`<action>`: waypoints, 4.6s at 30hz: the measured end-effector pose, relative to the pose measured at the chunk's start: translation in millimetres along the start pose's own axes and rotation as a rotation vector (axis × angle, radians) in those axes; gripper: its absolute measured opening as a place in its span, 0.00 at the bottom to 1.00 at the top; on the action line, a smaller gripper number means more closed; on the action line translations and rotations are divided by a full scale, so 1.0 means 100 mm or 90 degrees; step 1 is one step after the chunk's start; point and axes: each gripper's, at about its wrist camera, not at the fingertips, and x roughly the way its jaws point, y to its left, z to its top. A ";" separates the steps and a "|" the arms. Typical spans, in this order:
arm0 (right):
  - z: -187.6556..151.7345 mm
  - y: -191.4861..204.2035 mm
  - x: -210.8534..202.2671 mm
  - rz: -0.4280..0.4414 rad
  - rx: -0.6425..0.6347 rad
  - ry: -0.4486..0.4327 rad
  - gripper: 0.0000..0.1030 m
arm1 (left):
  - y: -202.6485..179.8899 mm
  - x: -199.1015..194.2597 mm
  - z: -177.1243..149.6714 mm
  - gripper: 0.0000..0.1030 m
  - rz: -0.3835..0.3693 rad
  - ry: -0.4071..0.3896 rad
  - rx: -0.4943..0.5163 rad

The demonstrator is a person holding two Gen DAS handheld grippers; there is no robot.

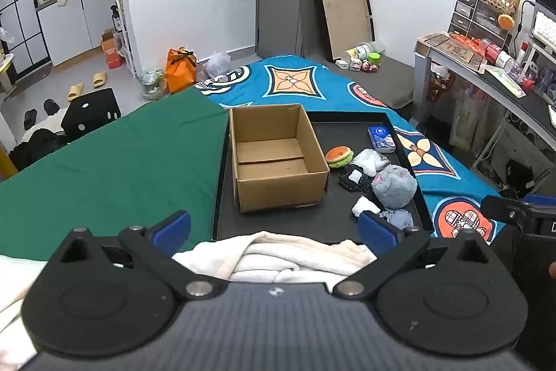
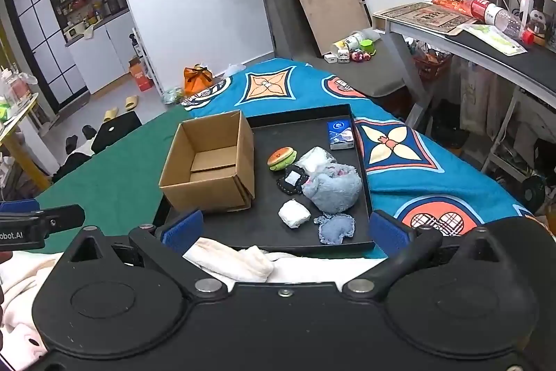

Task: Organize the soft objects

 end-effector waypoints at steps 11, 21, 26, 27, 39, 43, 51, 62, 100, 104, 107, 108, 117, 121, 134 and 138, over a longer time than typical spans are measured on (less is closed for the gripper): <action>-0.01 0.07 -0.03 -0.003 -0.005 0.003 1.00 | 0.05 0.00 -0.02 0.99 -0.001 0.000 -0.005; -0.01 0.05 -0.03 -0.014 0.007 -0.002 1.00 | 0.05 -0.01 -0.04 0.99 -0.001 -0.001 -0.003; -0.02 0.06 -0.03 -0.019 0.003 -0.002 1.00 | 0.05 -0.01 -0.04 0.99 -0.001 0.000 -0.003; -0.02 0.06 -0.03 -0.019 0.003 -0.002 1.00 | 0.05 -0.01 -0.04 0.99 -0.002 0.000 -0.004; -0.02 0.06 -0.03 -0.019 0.000 -0.004 1.00 | 0.03 -0.03 -0.04 0.99 -0.004 -0.002 -0.002; -0.02 0.05 -0.03 -0.021 0.001 -0.002 1.00 | 0.02 -0.02 -0.03 0.99 -0.004 -0.001 -0.001; -0.01 0.07 -0.04 -0.019 -0.003 -0.001 1.00 | 0.01 -0.02 -0.01 0.99 -0.005 -0.002 -0.004; 0.02 0.10 -0.04 -0.015 -0.008 -0.002 1.00 | 0.01 -0.02 -0.02 0.99 -0.006 -0.002 -0.005; 0.26 -0.14 0.48 -0.012 0.000 0.070 1.00 | 0.08 0.59 0.35 0.99 0.012 0.064 -0.043; 0.29 -0.19 0.63 -0.012 0.000 0.089 1.00 | 0.09 0.72 0.39 0.99 0.022 0.074 -0.052; 0.31 -0.24 0.76 -0.001 0.004 0.111 1.00 | 0.10 0.84 0.42 0.99 0.026 0.089 -0.056; 0.31 -0.26 0.80 0.005 0.005 0.119 1.00 | 0.10 0.88 0.44 0.98 0.027 0.091 -0.056; 0.34 -0.40 1.17 0.018 0.021 0.170 1.00 | 0.15 1.27 0.49 0.97 0.042 0.123 -0.080; 0.36 -0.47 1.35 0.015 0.029 0.185 1.00 | 0.19 1.44 0.51 0.96 0.040 0.134 -0.099; 0.48 -0.68 1.93 0.004 0.055 0.228 1.00 | 0.28 2.06 0.57 0.67 0.066 0.188 -0.133; 0.48 -0.73 2.09 0.001 0.063 0.240 1.00 | 0.32 2.21 0.58 0.59 0.079 0.203 -0.142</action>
